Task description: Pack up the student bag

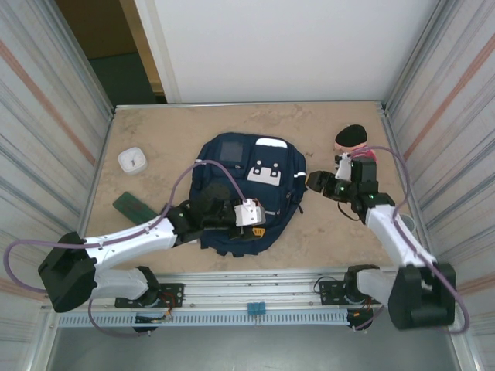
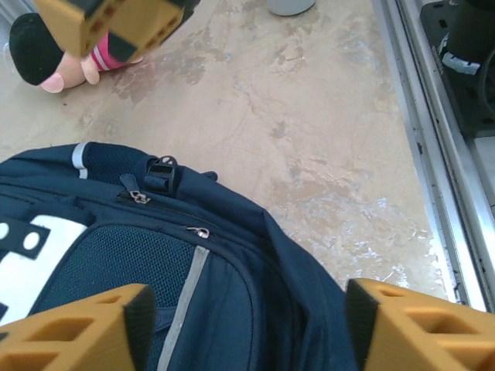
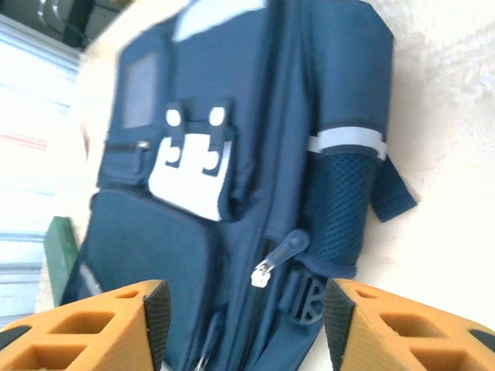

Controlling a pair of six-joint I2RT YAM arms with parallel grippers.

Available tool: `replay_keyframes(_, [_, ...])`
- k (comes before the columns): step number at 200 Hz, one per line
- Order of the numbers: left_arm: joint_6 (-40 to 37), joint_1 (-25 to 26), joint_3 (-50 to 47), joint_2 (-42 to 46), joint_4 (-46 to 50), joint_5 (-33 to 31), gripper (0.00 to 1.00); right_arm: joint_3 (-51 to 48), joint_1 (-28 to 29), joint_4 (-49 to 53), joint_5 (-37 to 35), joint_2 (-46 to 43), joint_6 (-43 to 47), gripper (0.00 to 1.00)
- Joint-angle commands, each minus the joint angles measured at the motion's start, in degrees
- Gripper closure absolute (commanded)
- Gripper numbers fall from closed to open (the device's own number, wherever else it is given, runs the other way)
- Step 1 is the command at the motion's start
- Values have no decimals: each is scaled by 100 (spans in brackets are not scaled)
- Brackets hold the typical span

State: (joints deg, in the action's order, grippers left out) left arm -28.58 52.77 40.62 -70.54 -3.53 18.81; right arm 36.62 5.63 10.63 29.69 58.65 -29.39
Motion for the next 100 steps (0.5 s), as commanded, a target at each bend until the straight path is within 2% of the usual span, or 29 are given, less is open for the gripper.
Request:
replay_keyframes(1, [216, -275, 221, 65, -10, -263, 26, -349, 240, 573, -272, -871, -32, 43])
replay_keyframes(19, [115, -564, 433, -60, 481, -504, 23, -667, 514, 492, -382, -1561, -146, 40])
replay_keyframes(40, [-437, -647, 803, -396, 1362, -922, 19, -993, 847, 179, -395, -1946, -405, 38])
replay_keyframes(62, [-888, -646, 1062, -831, 1844, -1108, 15, -1096, 1255, 27, -513, -1877, -516, 38])
replay_keyframes(100, [-1306, -642, 1241, -1285, 1717, -829, 11, -1078, 1515, -50, -577, -1484, -445, 39])
